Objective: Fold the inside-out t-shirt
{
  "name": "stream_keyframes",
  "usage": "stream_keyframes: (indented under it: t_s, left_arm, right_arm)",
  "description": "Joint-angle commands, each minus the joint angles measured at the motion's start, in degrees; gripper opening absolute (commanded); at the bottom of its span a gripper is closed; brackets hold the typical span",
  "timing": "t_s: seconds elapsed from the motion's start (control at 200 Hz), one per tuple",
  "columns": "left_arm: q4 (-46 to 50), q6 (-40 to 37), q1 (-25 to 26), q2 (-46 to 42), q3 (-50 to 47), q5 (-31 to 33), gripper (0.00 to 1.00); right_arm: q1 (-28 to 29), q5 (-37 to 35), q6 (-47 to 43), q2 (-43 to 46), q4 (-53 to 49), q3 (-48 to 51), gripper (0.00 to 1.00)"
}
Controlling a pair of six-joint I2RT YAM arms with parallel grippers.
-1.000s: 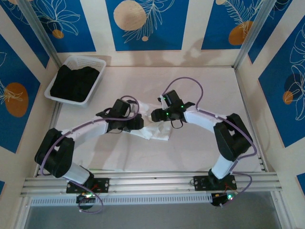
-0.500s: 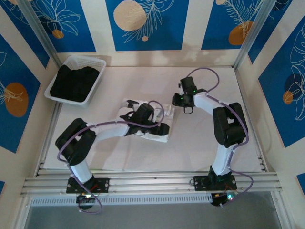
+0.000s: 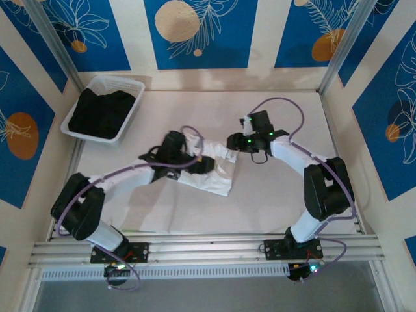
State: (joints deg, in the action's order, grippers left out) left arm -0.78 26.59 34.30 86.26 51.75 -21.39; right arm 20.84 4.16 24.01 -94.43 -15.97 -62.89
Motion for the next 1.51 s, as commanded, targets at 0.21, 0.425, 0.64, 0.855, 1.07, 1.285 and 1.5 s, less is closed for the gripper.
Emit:
stream_keyframes:
  t_s: [0.21, 0.425, 0.64, 0.855, 1.07, 1.285, 1.5]
  left_arm:
    - [5.2, 0.2, -6.6, -1.5, -3.1, 5.6, 0.79]
    - [5.6, -0.3, -6.9, -0.5, -4.2, 6.6, 0.79]
    - [6.8, -1.7, -7.0, -0.7, -4.6, 8.4, 0.79]
    - [7.9, -2.8, -7.0, -0.7, -4.0, 9.8, 0.79]
    - [8.3, -3.3, -7.0, -0.3, -3.9, 9.7, 0.79]
    - [8.5, -3.5, -7.0, -1.4, -5.0, 10.6, 0.79]
    - [9.2, -4.0, -7.0, -1.6, -5.3, 10.8, 0.79]
  right_arm:
    - [3.0, -0.2, 2.7, -11.5, -0.7, -7.6, 0.45]
    - [0.6, -11.9, -0.1, -13.1, -6.0, -10.0, 0.14]
    - [-3.8, -14.5, -1.7, -10.6, -7.9, -8.0, 0.16]
    - [3.6, -13.8, -2.6, -5.2, -5.5, -5.5, 0.40]
    - [12.3, -28.5, -3.3, -11.2, -8.9, -11.9, 0.63]
    - [14.0, -40.4, -5.8, -19.5, -12.6, -20.5, 0.70]
    - [12.7, -45.6, -6.7, -19.9, -15.0, -20.4, 0.64]
